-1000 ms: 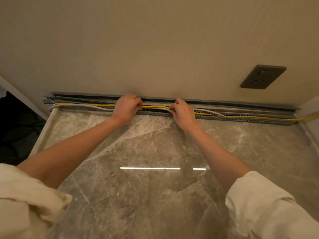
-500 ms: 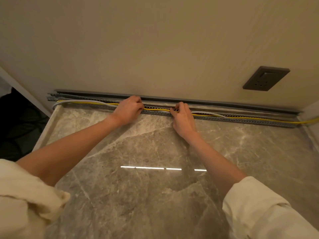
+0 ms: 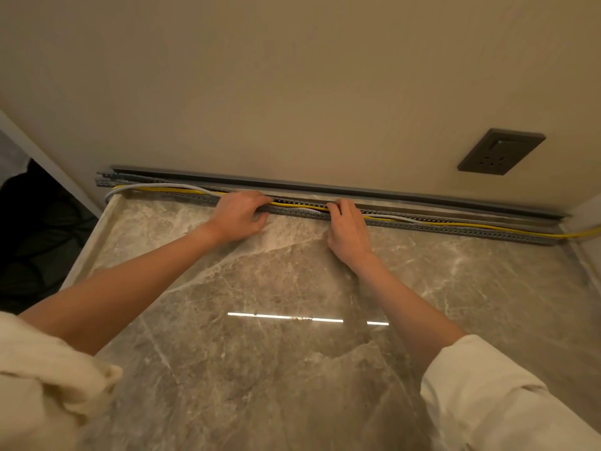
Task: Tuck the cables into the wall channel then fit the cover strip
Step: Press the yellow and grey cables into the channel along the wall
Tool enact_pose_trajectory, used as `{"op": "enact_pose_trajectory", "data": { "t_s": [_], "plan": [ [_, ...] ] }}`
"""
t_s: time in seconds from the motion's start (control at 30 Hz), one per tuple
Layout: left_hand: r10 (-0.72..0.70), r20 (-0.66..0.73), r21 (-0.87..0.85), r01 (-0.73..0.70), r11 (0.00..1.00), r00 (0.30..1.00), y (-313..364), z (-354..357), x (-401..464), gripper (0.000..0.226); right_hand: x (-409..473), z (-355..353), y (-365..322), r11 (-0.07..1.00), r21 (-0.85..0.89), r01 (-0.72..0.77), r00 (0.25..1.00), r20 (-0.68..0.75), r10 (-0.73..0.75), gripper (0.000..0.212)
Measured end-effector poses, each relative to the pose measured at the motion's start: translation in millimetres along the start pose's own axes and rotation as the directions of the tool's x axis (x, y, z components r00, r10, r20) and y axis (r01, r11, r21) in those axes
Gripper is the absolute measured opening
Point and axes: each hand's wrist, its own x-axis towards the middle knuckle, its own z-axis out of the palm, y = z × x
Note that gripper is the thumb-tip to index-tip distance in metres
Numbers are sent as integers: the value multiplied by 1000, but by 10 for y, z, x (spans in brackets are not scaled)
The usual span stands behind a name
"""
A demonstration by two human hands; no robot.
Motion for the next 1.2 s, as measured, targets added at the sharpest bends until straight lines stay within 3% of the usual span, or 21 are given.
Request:
{"op": "enact_pose_trajectory", "data": {
  "t_s": [0.07,0.2,0.53,0.8,1.07,1.2],
  "plan": [
    [-33,-53,-62,30,998,998,-72,-49,-42,32,81,9,-124,999,25,42,999,-1,-42,48],
    [-81,-109,-30,78,997,991,-356,-213,-137,31,271,51,-415,990,93,104,994,-33,-101,50],
    [-395,-122,37,402,915,910,-1253,-619,-621,47,716,243,-1151,922,122,367,930,-29,-366,38],
    [-615,-232,42,639,768,754,-1694,-754,-874,23,1018,365,-1543,867,114,485,873,-6,-487,33],
    [-736,-149,-73,735,674,660,-1952,-664,-918,26,1090,412,-1678,871,148,468,883,-23,-470,31],
    [-749,-104,-169,730,662,655,-2040,-623,-931,29,1082,428,-1691,852,155,499,865,-41,-500,29]
  ]
}}
